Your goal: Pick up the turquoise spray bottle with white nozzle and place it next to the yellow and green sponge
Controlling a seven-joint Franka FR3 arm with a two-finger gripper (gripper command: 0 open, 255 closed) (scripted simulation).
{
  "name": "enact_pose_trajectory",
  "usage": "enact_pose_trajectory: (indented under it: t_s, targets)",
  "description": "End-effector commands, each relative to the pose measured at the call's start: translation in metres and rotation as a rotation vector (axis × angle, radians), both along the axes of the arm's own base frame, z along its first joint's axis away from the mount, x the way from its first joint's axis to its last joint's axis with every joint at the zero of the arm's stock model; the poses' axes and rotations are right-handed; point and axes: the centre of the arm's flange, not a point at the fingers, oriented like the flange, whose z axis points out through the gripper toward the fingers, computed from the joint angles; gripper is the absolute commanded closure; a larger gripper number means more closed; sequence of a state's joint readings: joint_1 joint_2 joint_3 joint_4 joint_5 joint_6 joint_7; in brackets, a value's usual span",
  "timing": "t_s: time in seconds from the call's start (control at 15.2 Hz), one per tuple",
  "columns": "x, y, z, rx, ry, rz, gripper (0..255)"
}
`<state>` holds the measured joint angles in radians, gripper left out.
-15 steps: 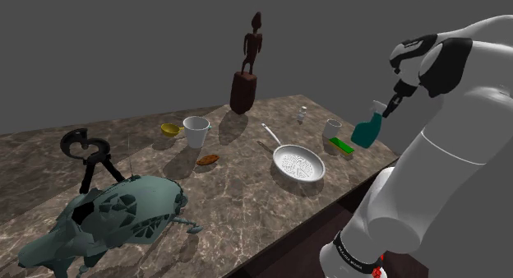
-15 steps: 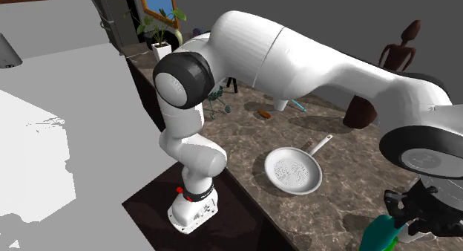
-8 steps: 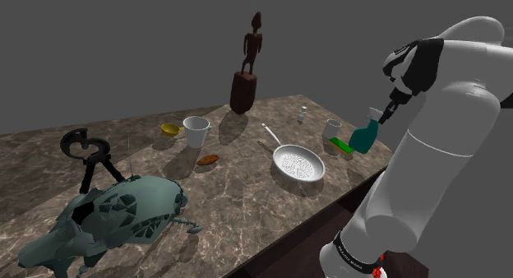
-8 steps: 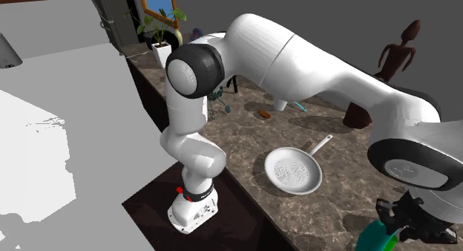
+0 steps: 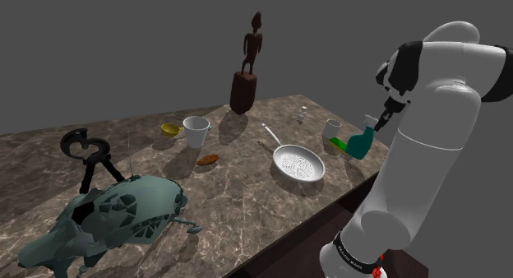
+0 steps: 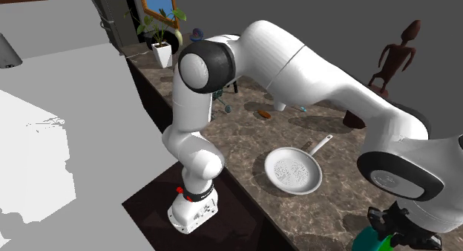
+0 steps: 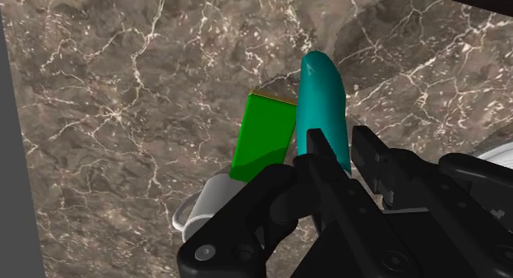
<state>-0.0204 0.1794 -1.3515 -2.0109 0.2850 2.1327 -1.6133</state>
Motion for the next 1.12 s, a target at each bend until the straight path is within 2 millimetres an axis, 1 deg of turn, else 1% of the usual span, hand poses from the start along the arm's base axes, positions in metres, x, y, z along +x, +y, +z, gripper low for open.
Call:
enact_pose_trajectory:
  t_s: [0.0, 0.07, 0.53, 0.59, 0.92, 1.06]
  targets:
    - [-0.001, 0.0, -0.011, 0.0, -0.001, -0.001, 255]
    - [-0.001, 0.0, -0.015, 0.0, -0.001, -0.001, 255]
    - [-0.001, 0.0, -0.015, 0.0, -0.001, -0.001, 255]
    - [-0.001, 0.0, -0.015, 0.0, -0.001, -0.001, 0]
    - [-0.001, 0.0, -0.015, 0.0, -0.001, -0.001, 0]
    - [-0.003, 0.003, 0.011, 0.0, -0.001, -0.001, 0]
